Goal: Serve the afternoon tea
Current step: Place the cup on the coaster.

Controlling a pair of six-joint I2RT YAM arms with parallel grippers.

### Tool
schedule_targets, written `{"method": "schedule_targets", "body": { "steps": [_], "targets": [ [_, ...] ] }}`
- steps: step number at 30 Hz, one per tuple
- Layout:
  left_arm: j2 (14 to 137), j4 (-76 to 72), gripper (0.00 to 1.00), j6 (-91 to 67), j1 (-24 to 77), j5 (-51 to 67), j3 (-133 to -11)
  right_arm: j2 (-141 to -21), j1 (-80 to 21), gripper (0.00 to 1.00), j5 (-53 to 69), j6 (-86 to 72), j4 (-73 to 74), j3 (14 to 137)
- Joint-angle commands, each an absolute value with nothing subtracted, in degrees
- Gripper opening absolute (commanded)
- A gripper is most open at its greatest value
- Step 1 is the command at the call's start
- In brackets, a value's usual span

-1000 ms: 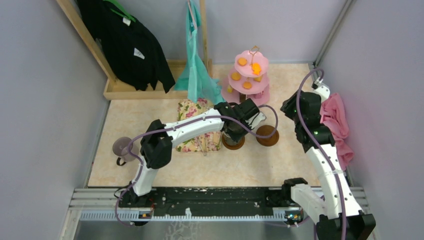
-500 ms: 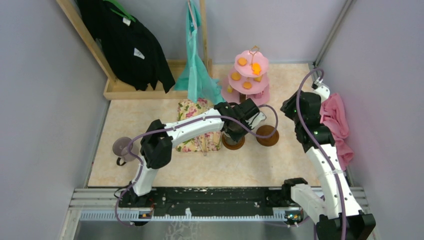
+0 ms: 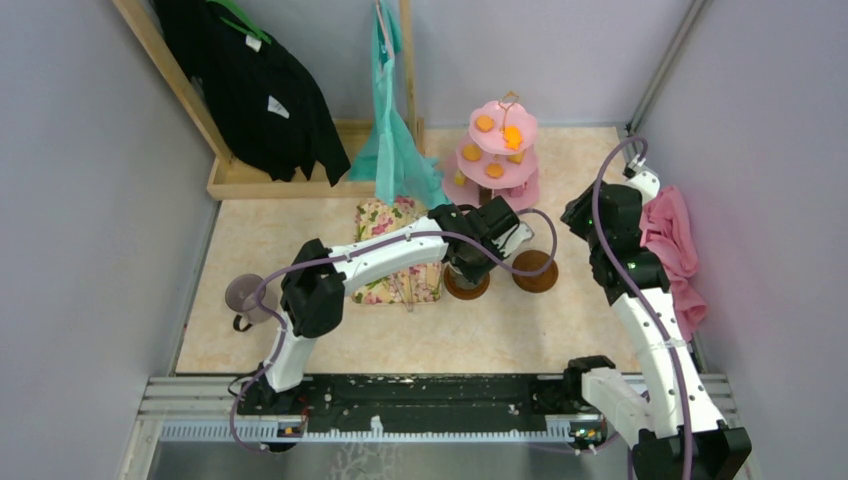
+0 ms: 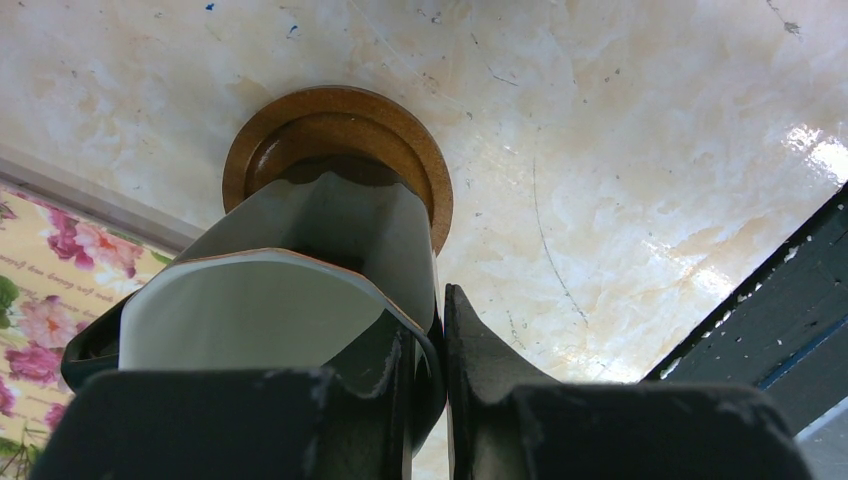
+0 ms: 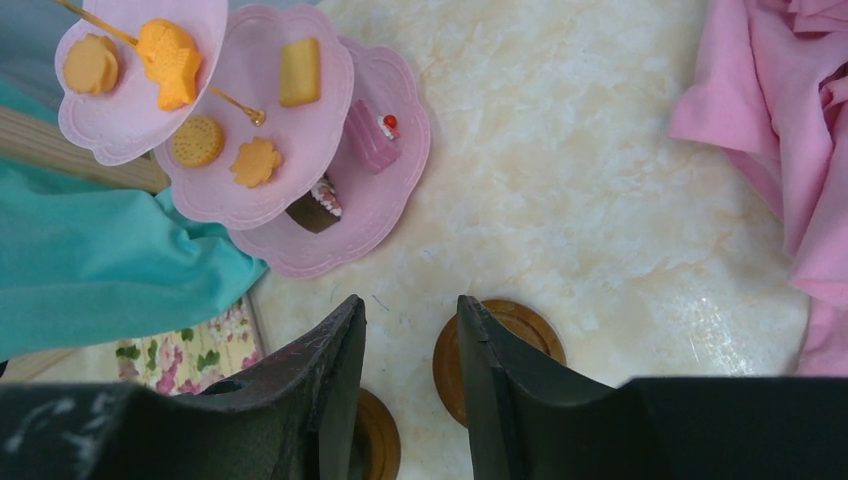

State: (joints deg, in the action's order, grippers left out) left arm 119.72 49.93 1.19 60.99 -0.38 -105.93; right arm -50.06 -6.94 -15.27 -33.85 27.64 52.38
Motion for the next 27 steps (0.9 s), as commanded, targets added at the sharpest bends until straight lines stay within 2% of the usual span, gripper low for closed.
{"method": "schedule_targets", "body": {
  "steps": [1,7,21,27],
  "targets": [
    [119.57,48.38,0.17,1.93,61.07,-0.09,-107.87,-49.92,-6.0,0.39,-15.74,-32.87,26.02,52.94],
    [119.61,48.67,0.34,1.91,61.08,-0.48,-107.84,-50.0,-5.8,0.39,-15.37,-32.86,25.93,53.19],
    [118.6,49.63,0.5,2.1,61.08,-2.1,-109.87,-50.32,-5.71,0.39,-15.22,-32.65,26.18,54.03],
    [117.43,50.34,0.52,1.77,61.08,-2.05,-110.49,-50.14,-5.71,0.39,-15.27,-32.64,26.42,54.04]
  ]
}}
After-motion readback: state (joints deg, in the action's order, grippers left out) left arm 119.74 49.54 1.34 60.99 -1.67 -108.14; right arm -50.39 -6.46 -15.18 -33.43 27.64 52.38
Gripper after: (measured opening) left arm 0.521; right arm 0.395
